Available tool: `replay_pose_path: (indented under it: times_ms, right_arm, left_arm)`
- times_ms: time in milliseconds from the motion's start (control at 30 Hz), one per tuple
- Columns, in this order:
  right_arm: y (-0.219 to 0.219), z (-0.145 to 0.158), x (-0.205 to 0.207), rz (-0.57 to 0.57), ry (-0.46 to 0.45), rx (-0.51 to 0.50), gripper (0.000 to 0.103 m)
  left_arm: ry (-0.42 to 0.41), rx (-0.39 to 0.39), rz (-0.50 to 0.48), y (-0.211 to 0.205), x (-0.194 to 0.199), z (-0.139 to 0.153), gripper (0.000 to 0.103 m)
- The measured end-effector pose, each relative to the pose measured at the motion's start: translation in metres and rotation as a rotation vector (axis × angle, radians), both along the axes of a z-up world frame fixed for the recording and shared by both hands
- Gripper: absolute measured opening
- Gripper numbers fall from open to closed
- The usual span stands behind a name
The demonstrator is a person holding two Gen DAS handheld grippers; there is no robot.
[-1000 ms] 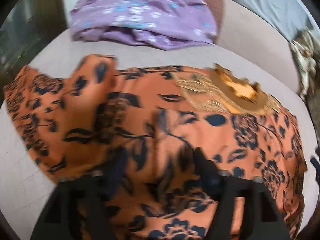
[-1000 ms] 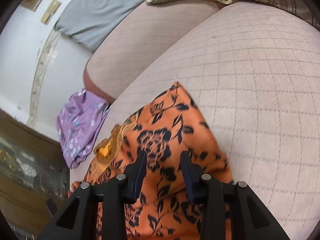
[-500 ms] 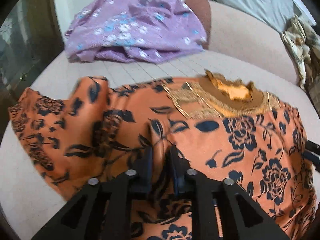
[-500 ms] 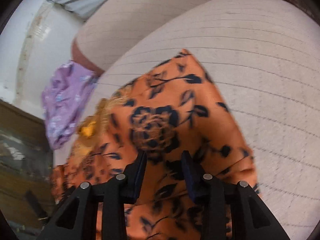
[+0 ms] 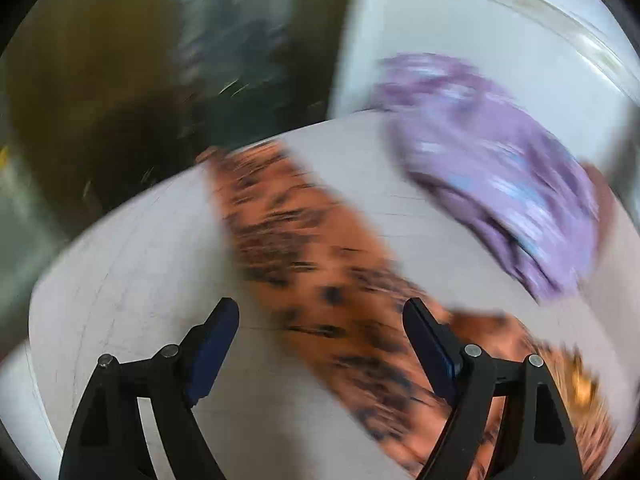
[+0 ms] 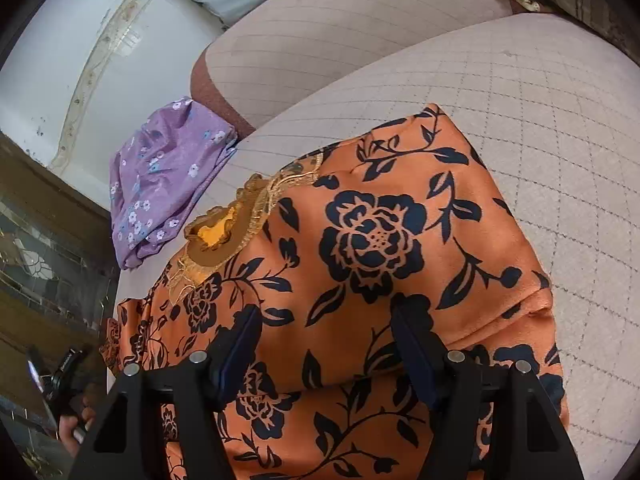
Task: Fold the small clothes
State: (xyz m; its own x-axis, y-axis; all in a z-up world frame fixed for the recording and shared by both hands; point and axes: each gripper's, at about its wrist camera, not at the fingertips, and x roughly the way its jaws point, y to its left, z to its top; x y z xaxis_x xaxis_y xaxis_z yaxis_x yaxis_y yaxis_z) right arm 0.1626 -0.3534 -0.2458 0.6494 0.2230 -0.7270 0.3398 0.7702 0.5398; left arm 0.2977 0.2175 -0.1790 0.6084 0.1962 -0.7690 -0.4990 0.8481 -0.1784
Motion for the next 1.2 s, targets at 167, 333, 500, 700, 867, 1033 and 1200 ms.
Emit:
replay_pose_path:
  times_ms: [167,333,500,700,867,1033,1200]
  right_arm:
    - [0.000,0.002,-0.003,0.003,-0.014,0.001,0.071]
    - [0.002,-0.004,0.001,0.012,0.004,0.018,0.071]
    - [0.005,-0.009,0.007,0.023,0.015,0.013,0.071]
    - [0.006,-0.010,0.012,0.023,0.011,0.006,0.071]
    - [0.000,0.003,0.005,-0.012,-0.035,0.021,0.071]
    - [-0.007,0.024,-0.009,-0.049,-0.094,0.021,0.071]
    - [-0.017,0.042,-0.025,-0.086,-0.156,0.017,0.071]
  left_arm:
    - [0.031,-0.158,0.136,0.072,0.009,-0.035,0.084]
    - [-0.014,-0.188,0.139,0.101,0.033,-0.047,0.071]
    - [-0.033,-0.157,0.099,0.109,0.061,-0.052,0.044]
    - [-0.041,-0.141,0.089,0.104,0.070,-0.046,0.005]
    - [-0.138,-0.025,-0.077,0.039,0.066,0.010,0.005]
    - [-0.233,0.082,-0.359,-0.084,0.037,0.065,0.005]
    - [-0.255,0.099,-0.734,-0.242,-0.012,0.077,0.005]
